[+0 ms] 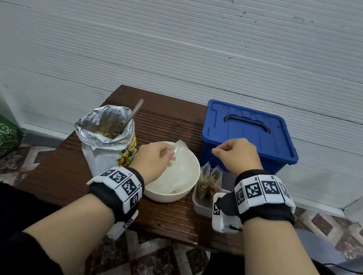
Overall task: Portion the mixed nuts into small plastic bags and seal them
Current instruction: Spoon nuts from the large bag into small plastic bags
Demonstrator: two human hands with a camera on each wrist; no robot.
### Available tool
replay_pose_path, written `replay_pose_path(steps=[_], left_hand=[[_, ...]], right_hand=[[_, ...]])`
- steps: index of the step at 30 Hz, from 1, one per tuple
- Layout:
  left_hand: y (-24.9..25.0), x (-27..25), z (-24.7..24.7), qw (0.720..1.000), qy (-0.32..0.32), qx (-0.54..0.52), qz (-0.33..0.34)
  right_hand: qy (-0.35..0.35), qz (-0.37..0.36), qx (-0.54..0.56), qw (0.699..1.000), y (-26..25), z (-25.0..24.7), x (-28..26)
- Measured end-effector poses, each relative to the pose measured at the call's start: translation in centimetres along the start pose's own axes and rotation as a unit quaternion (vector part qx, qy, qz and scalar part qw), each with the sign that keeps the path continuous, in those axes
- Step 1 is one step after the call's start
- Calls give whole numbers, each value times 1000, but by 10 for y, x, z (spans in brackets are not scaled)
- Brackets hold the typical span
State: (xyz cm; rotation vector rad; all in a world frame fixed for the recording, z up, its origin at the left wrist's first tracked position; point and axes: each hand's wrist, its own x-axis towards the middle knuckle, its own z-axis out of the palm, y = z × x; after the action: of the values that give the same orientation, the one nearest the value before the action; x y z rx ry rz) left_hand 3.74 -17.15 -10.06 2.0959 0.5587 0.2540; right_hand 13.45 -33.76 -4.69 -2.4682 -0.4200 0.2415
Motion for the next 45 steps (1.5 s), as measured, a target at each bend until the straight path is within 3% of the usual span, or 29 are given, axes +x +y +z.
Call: replay_pose_path(steps=[4,7,11,16,19,25,30,33,36,38,40,43,45], left_hand=[[8,-2,-1,976,11,-216,-27],[16,-1,-3,951,39,-302,-51],[28,-3,-4,907,15,-417,-58],[31,-5,-5,903,-6,-427,-42],[31,-4,-7,901,39,-429,-46],[30,-2,-15,923,111,-366,-36],[34,-3,-18,899,106,-421,-52],[38,-5,-18,930,91,-355,-10],[37,-8,-20,983,75,-130,107],[38,-11,-21,982,40,15,185],[40,-12,-21,963,6,131,236],[39,-10,-20,943,32,191,272],[38,-10,-20,946,46,185,264]], right_hand=[[-61,-44,57,996,-11,2,-5],[-136,-58,61,987,-16,6,-7],[-194,-66,130,970,-19,12,-10],[-154,-65,237,957,-19,13,-10],[-155,-73,231,958,-19,8,-12],[-173,-83,205,960,-19,4,-15],[-135,-75,206,966,-17,2,-13],[-110,-62,214,969,-15,1,-10],[-92,-57,219,970,-15,-2,-10],[-98,-69,209,971,-16,-4,-12],[-108,-87,188,972,-19,-6,-13],[-119,-102,166,974,-22,-8,-15],[-119,-108,168,973,-23,-9,-16]])
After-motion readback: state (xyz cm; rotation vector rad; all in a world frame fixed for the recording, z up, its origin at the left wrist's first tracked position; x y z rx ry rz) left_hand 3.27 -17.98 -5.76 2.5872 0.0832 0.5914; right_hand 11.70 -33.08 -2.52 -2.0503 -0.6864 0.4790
